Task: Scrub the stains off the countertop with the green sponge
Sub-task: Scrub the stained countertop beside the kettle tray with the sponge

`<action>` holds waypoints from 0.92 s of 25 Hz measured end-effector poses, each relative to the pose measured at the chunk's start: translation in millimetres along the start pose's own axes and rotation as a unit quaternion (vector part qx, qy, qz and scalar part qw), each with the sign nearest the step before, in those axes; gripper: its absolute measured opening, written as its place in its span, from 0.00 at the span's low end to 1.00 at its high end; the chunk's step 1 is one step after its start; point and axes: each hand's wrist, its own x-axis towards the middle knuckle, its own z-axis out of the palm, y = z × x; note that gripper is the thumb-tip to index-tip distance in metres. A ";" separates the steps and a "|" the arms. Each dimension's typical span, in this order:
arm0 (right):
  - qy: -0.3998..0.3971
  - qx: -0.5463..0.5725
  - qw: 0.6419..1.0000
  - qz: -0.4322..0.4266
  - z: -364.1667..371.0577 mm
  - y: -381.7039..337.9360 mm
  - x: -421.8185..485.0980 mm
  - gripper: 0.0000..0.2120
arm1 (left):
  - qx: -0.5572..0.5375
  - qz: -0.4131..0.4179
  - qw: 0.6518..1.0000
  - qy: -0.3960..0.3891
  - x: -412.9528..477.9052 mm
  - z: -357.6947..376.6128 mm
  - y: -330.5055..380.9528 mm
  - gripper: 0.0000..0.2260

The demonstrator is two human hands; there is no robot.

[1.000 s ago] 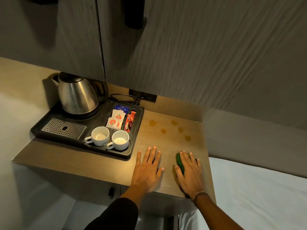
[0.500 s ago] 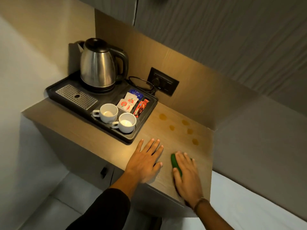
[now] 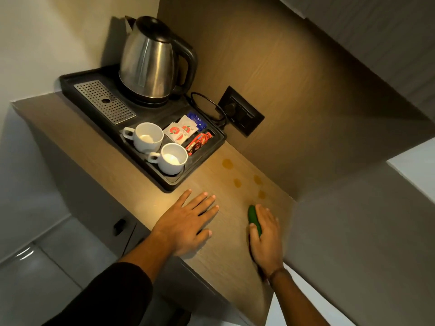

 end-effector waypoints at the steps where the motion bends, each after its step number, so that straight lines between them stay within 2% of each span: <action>1: -0.019 -0.012 0.999 -0.047 2.1 9.1 -10.5 0.26 | -0.003 -0.002 1.000 0.000 0.4 0.2 -0.1 0.31; 2: -0.035 -0.023 0.996 -0.081 -0.2 20.0 -25.5 0.26 | -0.002 -0.004 1.000 0.000 0.6 -0.1 -0.5 0.31; 4: -0.019 -0.023 0.996 -0.080 -11.0 46.3 -27.2 0.26 | -0.005 -0.004 1.000 -0.004 1.1 -0.5 -0.1 0.31; 7: 0.028 0.007 0.998 0.053 -18.6 48.0 35.5 0.25 | -0.006 -0.003 1.000 -0.002 0.7 -1.9 0.0 0.31; 8: 0.028 0.007 0.997 0.070 -17.5 40.1 52.4 0.25 | -0.007 -0.002 1.000 -0.001 0.7 -2.5 -0.3 0.31; 9: 0.020 0.001 0.998 0.058 -13.2 33.2 59.3 0.25 | -0.008 -0.002 1.000 -0.001 0.4 -3.1 -0.5 0.31; 12: -0.023 0.003 0.998 -0.057 -6.5 44.9 29.1 0.26 | -0.013 -0.007 1.000 0.005 0.0 -1.6 0.8 0.31; 13: -0.025 0.007 0.998 -0.063 -12.2 54.0 15.3 0.26 | -0.012 -0.008 1.000 0.003 -0.1 -1.5 0.2 0.31; 15: -0.004 0.005 1.000 -0.027 -18.5 63.5 22.9 0.25 | -0.008 -0.007 1.000 0.002 0.5 -0.4 -1.5 0.31; 17: 0.028 0.001 0.998 0.057 -18.6 52.9 61.5 0.25 | -0.008 -0.006 1.000 0.004 1.3 0.6 -0.4 0.31; 18: 0.031 0.007 0.997 0.072 -17.7 41.7 79.8 0.25 | -0.009 -0.005 1.000 0.003 1.5 0.7 0.2 0.31; 20: 0.007 -0.001 1.000 0.024 -8.1 22.6 83.8 0.25 | -0.013 -0.007 1.000 0.002 0.5 0.8 0.7 0.31; 22: -0.023 -0.002 0.998 -0.053 -3.3 30.7 54.9 0.26 | -0.018 -0.011 1.000 0.008 -0.3 0.9 1.0 0.31; 23: -0.026 -0.004 0.998 -0.064 -8.6 40.2 39.6 0.26 | -0.016 -0.011 1.000 0.011 -0.1 0.3 0.2 0.31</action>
